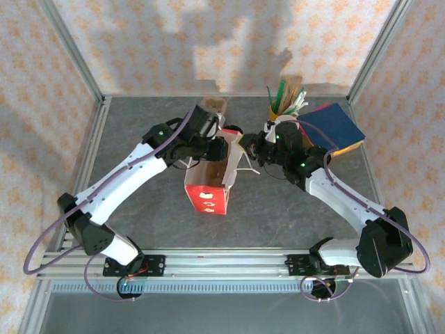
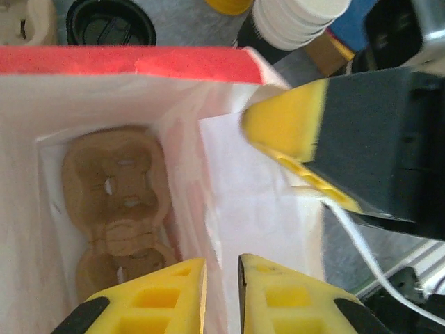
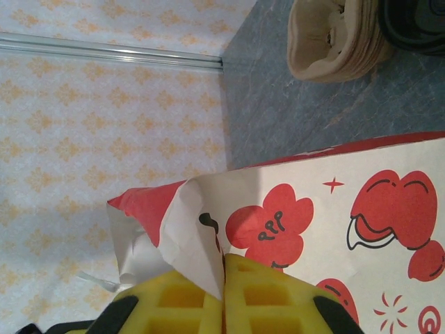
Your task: Pack the takeout coffee
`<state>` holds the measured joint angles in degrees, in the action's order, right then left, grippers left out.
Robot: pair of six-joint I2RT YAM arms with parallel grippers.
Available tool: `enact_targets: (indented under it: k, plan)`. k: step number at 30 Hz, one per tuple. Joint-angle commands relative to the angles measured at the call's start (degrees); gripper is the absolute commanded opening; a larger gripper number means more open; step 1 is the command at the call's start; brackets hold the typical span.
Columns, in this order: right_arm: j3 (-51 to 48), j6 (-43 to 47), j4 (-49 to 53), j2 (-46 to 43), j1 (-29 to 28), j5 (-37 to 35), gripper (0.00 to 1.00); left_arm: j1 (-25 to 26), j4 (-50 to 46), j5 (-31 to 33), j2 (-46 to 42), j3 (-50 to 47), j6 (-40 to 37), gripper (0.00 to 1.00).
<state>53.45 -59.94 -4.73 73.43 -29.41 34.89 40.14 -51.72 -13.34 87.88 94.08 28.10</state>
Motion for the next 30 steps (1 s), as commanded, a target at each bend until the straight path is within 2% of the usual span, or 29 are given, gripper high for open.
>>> enact_targets:
  k: [1,3,17,30]
  plan:
    - [0.82,2.05,0.84,-0.74,0.32,-1.53,0.08,0.09,-3.19,3.34,2.89,-1.44,-0.3,0.2]
    - [1.04,2.78,1.68,-0.66,0.32,-2.0,0.08,0.11,-3.97,4.74,4.3,-1.88,-0.54,0.19]
    - [1.83,4.66,3.23,1.32,1.11,-1.59,0.08,0.29,-2.64,3.65,9.83,-7.78,-3.28,0.15]
    - [2.97,5.98,4.2,2.33,1.2,-0.89,0.08,0.03,-2.34,2.18,15.7,-6.9,-5.89,0.12]
